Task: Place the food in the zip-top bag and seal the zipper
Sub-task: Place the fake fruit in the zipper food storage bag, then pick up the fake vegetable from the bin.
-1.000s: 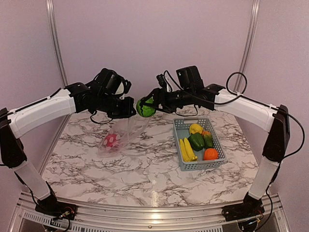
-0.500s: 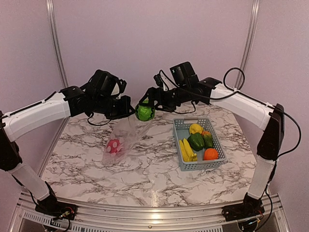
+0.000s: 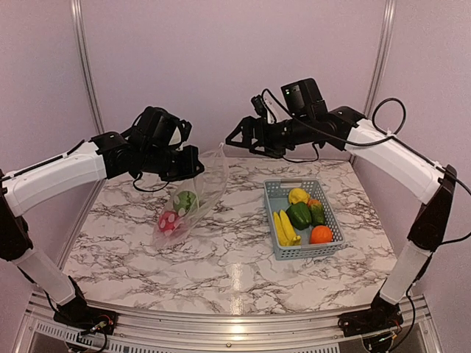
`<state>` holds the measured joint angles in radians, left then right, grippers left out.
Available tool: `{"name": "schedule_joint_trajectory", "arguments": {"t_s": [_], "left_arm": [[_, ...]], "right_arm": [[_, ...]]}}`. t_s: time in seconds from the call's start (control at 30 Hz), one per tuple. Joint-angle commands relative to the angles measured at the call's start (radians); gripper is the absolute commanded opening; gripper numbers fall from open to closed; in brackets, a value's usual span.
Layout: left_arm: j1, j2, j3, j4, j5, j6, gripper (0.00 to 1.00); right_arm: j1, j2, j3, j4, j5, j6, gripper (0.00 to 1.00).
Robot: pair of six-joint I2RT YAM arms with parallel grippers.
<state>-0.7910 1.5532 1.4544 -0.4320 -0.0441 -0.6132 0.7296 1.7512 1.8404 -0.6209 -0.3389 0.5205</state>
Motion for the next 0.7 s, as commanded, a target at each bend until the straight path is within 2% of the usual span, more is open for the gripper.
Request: {"name": "schedule_joint_trajectory", "arguments": {"t_s": [0.0, 0.13, 0.2, 0.4, 0.53, 0.67], "left_arm": [[0.010, -0.037, -0.013, -0.026, -0.035, 0.036, 0.00], [0.016, -0.060, -0.008, -0.059, -0.060, 0.062, 0.00], [0.018, -0.069, -0.008, -0.079, -0.074, 0.081, 0.00], [0.025, -0.069, -0.019, -0.105, -0.080, 0.119, 0.00], [0.029, -0.056, -0.014, -0.105, -0.068, 0.121, 0.00], [0.029, -0.048, -0.005, -0.108, -0.062, 0.126, 0.00]], "right_arm": [[-0.082, -0.116, -0.087, -0.081, 0.131, -0.050, 0.97], [-0.138, -0.218, -0.195, -0.172, 0.372, -0.106, 0.99], [-0.160, -0.267, -0.261, -0.183, 0.446, -0.124, 0.99], [-0.219, -0.322, -0.398, -0.224, 0.354, -0.172, 0.98], [-0.220, -0.338, -0.498, -0.232, 0.255, -0.181, 0.94], [-0.220, -0.347, -0.583, -0.236, 0.250, -0.188, 0.92]]}}
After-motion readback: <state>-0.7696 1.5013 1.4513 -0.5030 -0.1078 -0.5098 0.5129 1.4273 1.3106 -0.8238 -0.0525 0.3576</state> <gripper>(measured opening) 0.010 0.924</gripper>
